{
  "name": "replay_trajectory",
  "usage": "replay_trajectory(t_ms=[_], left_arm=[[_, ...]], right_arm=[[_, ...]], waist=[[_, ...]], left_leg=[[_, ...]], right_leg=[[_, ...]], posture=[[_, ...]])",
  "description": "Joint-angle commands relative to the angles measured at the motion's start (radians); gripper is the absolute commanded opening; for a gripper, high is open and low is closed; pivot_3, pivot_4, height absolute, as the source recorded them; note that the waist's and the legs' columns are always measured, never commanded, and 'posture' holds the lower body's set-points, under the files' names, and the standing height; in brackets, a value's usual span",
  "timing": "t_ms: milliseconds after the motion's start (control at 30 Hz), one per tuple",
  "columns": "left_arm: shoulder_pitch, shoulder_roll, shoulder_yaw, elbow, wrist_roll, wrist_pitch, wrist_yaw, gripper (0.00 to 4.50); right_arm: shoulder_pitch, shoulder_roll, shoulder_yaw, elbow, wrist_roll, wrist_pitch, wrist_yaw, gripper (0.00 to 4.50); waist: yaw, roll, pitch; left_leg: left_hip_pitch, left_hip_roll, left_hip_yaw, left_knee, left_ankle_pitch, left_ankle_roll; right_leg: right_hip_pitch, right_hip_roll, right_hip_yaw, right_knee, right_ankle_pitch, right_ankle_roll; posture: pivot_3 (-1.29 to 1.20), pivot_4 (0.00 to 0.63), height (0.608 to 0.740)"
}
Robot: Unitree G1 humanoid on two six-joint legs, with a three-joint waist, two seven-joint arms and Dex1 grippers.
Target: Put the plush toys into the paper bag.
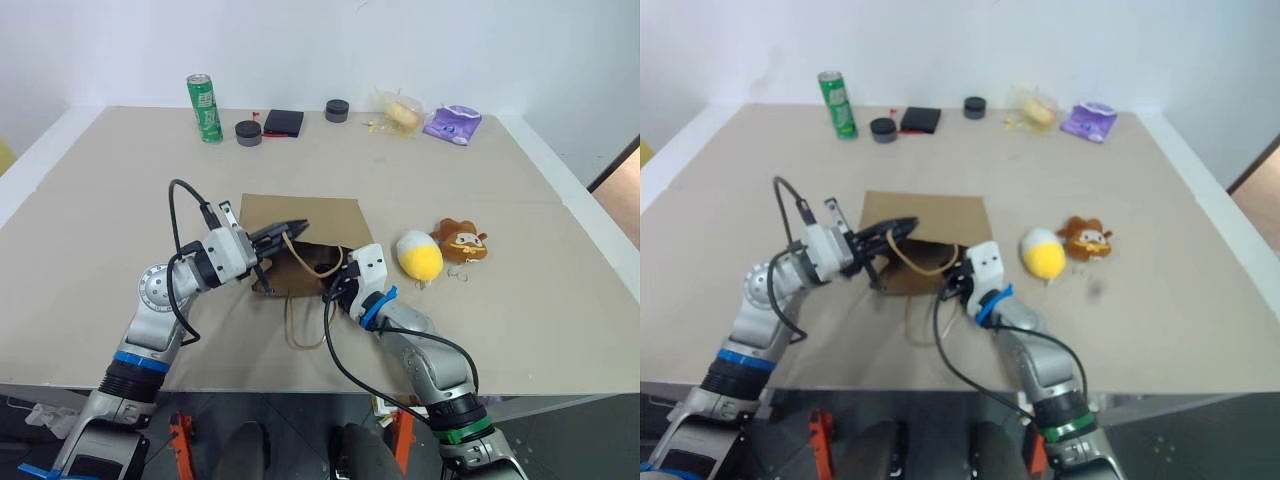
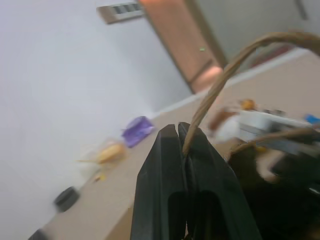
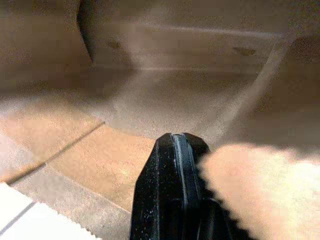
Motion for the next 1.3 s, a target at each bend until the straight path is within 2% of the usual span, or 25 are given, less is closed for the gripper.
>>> replay_trajectory(t_ms=[33,233,767,967,1100,1200,1300], left_arm=[[-0.028,-0.027,0.076,-0.065,0.002,0.035,0.107,0.0],[-0.059,-0.05,0.113,-0.084,0.004,0.079,0.173,0.0],[-0.115,-0.077,0.141,-0.085,0.012,0.082,0.236,0.0],[-0.035,-0.078,0.087,-0.091,0.024,0.079,0.186,0.0],[0.028,-0.074,0.047,-0.112,0.025,0.105,0.148,0.0],[0.051,-0.078,0.04,-0.116,0.023,0.114,0.14,0.0],[0.057,-0.079,0.036,-0.119,0.023,0.121,0.133,0.0]], right_arm=[[0.032,-0.015,0.017,0.05,-0.056,0.064,-0.023,0.03],[0.031,-0.032,0.052,0.043,-0.13,0.052,-0.014,0.03],[0.037,-0.016,0.033,0.015,-0.148,0.07,-0.002,0.03],[0.033,-0.005,0.01,-0.012,-0.127,0.007,0.024,0.03],[0.023,-0.014,-0.026,-0.12,-0.072,-0.067,0.086,0.03],[0.011,-0.039,-0.065,-0.211,-0.026,-0.061,0.124,0.95],[0.009,-0.086,-0.085,-0.308,0.024,-0.009,0.169,2.23]], waist=[[0.0,-0.001,-0.003],[0.0,-0.002,-0.006],[0.001,-0.002,-0.007],[0.001,-0.002,-0.006],[0.001,-0.001,-0.006],[0.0,0.0,-0.005],[0.0,0.0,-0.005]], left_leg=[[0.0,0.0,0.0,0.0,0.0,0.0],[0.001,-0.001,0.0,0.0,0.0,0.0],[0.001,-0.001,0.0,0.0,0.0,0.0],[0.001,-0.001,0.0,-0.001,0.0,-0.001],[0.0,-0.001,0.0,-0.001,0.0,-0.001],[-0.001,-0.001,0.001,-0.001,0.0,-0.001],[-0.001,0.0,0.0,-0.001,0.0,-0.001]], right_leg=[[0.0,0.0,0.0,0.0,0.0,0.0],[0.001,-0.001,0.0,0.0,0.0,0.0],[0.001,-0.001,0.001,0.0,-0.001,-0.001],[0.001,-0.001,0.001,0.0,-0.001,-0.001],[0.0,-0.001,0.0,0.0,-0.001,-0.001],[-0.001,-0.001,0.001,0.0,-0.001,-0.001],[-0.002,0.0,0.0,0.0,-0.001,-0.002]], posture=[[0.0,0.15,0.74],[0.0,0.15,0.74],[0.0,0.15,0.74],[0.0,0.15,0.74],[0.0,0.15,0.74],[0.0,0.15,0.74],[0.0,0.15,0.74]])
